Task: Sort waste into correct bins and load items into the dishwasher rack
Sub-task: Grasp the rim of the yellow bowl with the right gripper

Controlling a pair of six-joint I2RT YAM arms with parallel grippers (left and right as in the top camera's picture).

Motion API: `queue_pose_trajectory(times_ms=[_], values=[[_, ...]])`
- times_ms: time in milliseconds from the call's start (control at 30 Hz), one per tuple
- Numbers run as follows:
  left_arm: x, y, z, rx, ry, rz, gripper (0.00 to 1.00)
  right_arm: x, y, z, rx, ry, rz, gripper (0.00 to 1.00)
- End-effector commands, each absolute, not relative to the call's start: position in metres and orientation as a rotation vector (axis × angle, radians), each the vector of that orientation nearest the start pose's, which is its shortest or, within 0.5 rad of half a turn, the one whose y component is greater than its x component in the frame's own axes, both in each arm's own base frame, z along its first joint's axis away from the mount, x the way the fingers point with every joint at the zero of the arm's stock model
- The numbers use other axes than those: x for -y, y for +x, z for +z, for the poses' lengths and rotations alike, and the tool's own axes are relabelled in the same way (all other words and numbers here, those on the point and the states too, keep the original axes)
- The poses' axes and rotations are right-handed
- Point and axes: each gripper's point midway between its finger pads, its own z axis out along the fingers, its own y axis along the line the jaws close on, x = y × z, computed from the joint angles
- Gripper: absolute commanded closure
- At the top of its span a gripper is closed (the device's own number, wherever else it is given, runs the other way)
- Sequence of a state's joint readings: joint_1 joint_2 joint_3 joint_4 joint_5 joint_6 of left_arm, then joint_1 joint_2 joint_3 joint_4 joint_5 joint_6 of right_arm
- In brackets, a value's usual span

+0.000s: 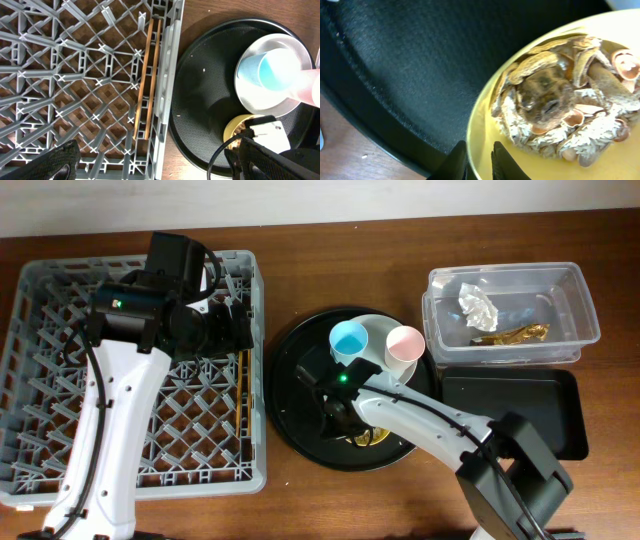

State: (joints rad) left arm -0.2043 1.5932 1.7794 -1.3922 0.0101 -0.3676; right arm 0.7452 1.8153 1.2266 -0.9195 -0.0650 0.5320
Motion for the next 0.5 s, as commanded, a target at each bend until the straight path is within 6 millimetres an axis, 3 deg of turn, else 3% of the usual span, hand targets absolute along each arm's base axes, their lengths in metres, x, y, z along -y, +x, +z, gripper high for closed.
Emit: queue_pose_trajectory(times_ms=[0,67,100,133,167,200,233,333,367,400,467], values=[[0.068,0.336,0.258,-2.761,-0.251,-0.157,0.01,-0.229,0.254,0.066,-3.035,-0.383,0.163,0.76],[0.068,0.336,0.258,-2.761,-0.251,-0.157,0.01,-0.206,0.250,0.082,-3.024,-0.475,0.096,0.63],[0.068,0.336,0.258,-2.761,-0.251,-0.157,0.01,-0.194,0.249,0.081,-3.045,-0.453,0.035,0.63],[0.068,0.336,0.258,-2.761,-0.251,-0.157,0.01,-0.177,0.248,0.080,-3.078,-0.422,-0.034,0.53],[0.068,0.336,0.258,-2.761,-0.251,-0.157,0.01,-0.173,0.245,0.080,-3.091,-0.464,-0.040,0.41],[0.068,0.336,0.258,-2.761,-0.251,-0.157,0.01,-0.173,0.239,0.080,-3.106,-0.522,-0.035,0.37],[0.068,0.336,0.258,-2.760,-0.251,-0.157,0.01,-0.189,0.226,0.079,-3.112,-0.698,0.092,0.38],[0.068,0.336,0.258,-2.761,-0.251,-0.157,0.01,-0.218,0.219,0.078,-3.031,-0.855,0.163,0.38],[0.069,0.336,0.257,-2.762,-0.251,-0.157,0.01,-0.228,0.216,0.076,-3.000,-0.882,0.178,0.30],[0.069,0.336,0.257,-2.762,-0.250,-0.157,0.01,-0.234,0.215,0.074,-2.984,-0.896,0.189,0.01],[0.069,0.336,0.257,-2.762,-0.250,-0.157,0.01,-0.238,0.208,0.063,-2.970,-0.929,0.198,0.01]])
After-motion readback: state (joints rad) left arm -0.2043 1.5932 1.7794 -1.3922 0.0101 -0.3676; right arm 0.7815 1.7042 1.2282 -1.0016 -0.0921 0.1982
